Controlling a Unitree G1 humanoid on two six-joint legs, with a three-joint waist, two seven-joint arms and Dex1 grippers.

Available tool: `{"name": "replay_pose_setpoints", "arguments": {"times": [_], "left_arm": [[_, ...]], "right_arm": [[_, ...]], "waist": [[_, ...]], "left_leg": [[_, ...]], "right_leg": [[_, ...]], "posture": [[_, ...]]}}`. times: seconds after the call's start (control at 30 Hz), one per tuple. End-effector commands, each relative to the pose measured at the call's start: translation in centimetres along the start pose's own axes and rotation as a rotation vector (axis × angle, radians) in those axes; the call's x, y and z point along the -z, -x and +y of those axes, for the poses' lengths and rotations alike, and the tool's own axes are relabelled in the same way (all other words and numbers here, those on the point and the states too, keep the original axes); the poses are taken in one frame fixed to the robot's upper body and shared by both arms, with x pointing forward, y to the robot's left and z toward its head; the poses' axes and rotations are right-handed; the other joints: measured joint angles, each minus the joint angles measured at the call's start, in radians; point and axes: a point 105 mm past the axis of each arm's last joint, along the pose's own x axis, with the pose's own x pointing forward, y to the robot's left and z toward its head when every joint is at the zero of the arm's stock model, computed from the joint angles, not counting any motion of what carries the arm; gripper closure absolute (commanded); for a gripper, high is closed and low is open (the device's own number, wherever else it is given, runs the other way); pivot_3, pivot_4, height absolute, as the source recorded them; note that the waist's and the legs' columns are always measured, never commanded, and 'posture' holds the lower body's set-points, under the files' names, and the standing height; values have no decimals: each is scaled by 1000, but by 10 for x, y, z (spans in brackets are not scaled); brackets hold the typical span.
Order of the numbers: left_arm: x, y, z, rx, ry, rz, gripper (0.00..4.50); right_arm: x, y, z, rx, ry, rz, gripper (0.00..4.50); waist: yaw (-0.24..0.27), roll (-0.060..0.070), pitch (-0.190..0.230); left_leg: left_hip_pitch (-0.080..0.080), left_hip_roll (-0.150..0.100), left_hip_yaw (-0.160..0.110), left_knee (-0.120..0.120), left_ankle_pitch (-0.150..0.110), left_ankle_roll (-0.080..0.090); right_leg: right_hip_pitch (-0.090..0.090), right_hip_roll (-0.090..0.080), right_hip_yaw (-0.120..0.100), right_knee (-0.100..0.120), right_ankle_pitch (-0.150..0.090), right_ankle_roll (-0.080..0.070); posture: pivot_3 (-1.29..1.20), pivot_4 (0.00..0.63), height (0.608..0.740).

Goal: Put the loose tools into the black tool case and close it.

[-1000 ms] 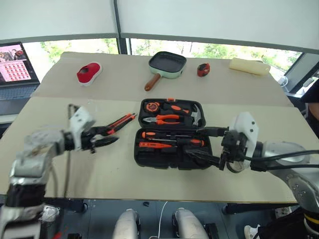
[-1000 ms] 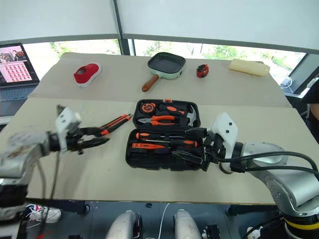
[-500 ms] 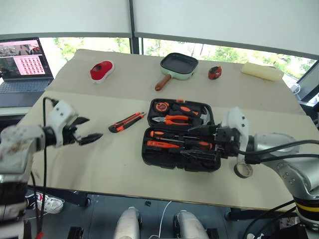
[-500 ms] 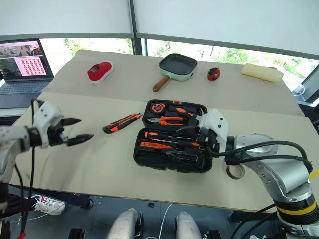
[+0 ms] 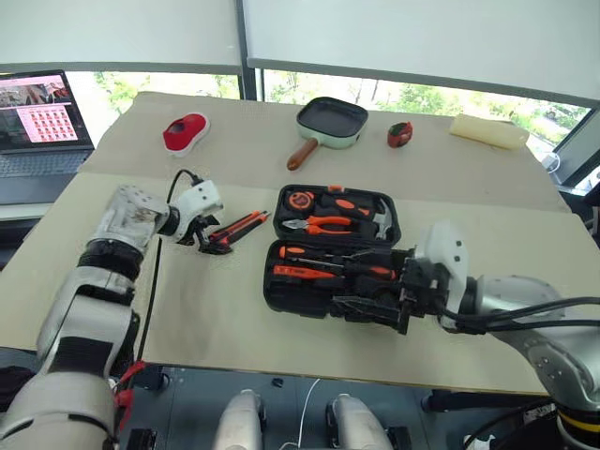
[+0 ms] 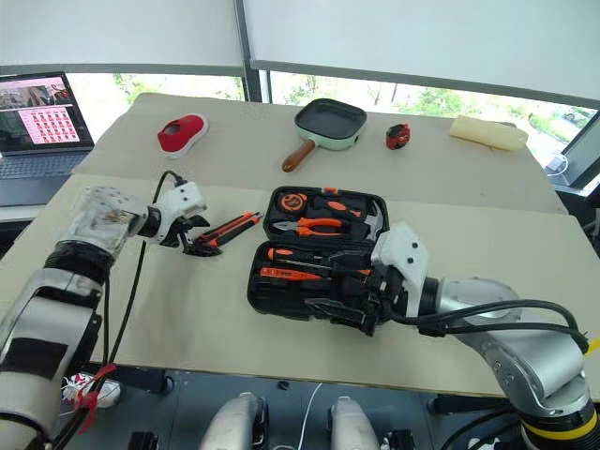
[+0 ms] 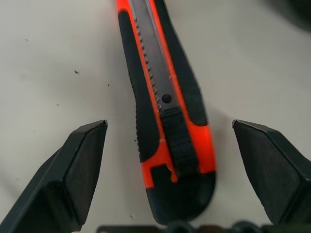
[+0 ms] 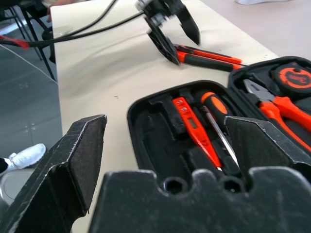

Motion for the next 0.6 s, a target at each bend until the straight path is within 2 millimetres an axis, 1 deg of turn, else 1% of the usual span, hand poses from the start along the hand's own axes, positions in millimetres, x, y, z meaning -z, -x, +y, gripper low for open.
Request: {"name": "replay_pose_setpoints", "arguments": {"times": [0.03,0.1,0.13,0.2,0.27,0.3,0.33,0.43,0.47,0.53,0.6], "left_arm": [[-3,1,5,-16,5,-19,65],[-1,3,2,16,18,-23,593],[1,4,2,26,23,-21,754],[7,10,4,17,40,-17,1388],[12,21,11,-24,77,-38,2317],[12,28,14,-38,91,-58,2568],[11,35,16,-45,101,-79,2725],[5,51,17,-50,106,-140,2748],[0,61,14,-37,98,-171,2748],[-14,79,5,-7,46,-230,2748],[-28,91,-14,57,-37,-287,2748]], "right_arm": [[-8,3,2,14,36,-23,0],[-9,3,2,15,37,-23,0],[-9,3,1,16,37,-24,0],[-9,4,0,17,38,-23,0],[-9,5,0,18,43,-19,0],[-9,5,-1,18,43,-17,0],[-9,6,-1,18,43,-15,0],[-8,8,-2,17,39,-8,0],[-7,9,-2,18,37,-3,0],[-6,10,-2,19,36,6,0],[-5,11,-2,20,37,13,0]], "waist": [[2,0,0],[2,0,0],[2,0,0],[2,0,0],[-1,0,0],[-6,0,0],[-10,0,0],[-19,0,0],[-18,0,0],[-17,0,0],[-15,0,0]], "left_leg": [[0,0,0,0,0,0],[0,0,0,0,0,0],[0,0,0,0,0,0],[0,0,0,0,0,0],[0,0,0,0,0,0],[0,0,0,0,0,0],[0,0,-1,0,0,0],[-1,1,-1,-1,0,0],[-1,1,-1,-1,0,0],[-2,1,-2,-1,0,0],[-2,1,-1,0,0,0]], "right_leg": [[0,0,0,0,0,0],[0,0,0,0,0,0],[0,0,0,0,0,0],[0,0,0,0,0,0],[0,0,0,0,0,0],[0,0,0,0,0,0],[-1,0,0,1,0,0],[-2,1,0,1,0,0],[-1,1,-1,1,0,0],[-1,0,-1,0,0,0],[-1,-1,-1,0,0,0]], "posture": [[0,150,740],[0,150,740],[0,150,740],[0,150,740],[0,150,740],[0,150,740],[0,150,740],[0,150,740],[0,150,740],[0,150,740],[0,150,740]]}}
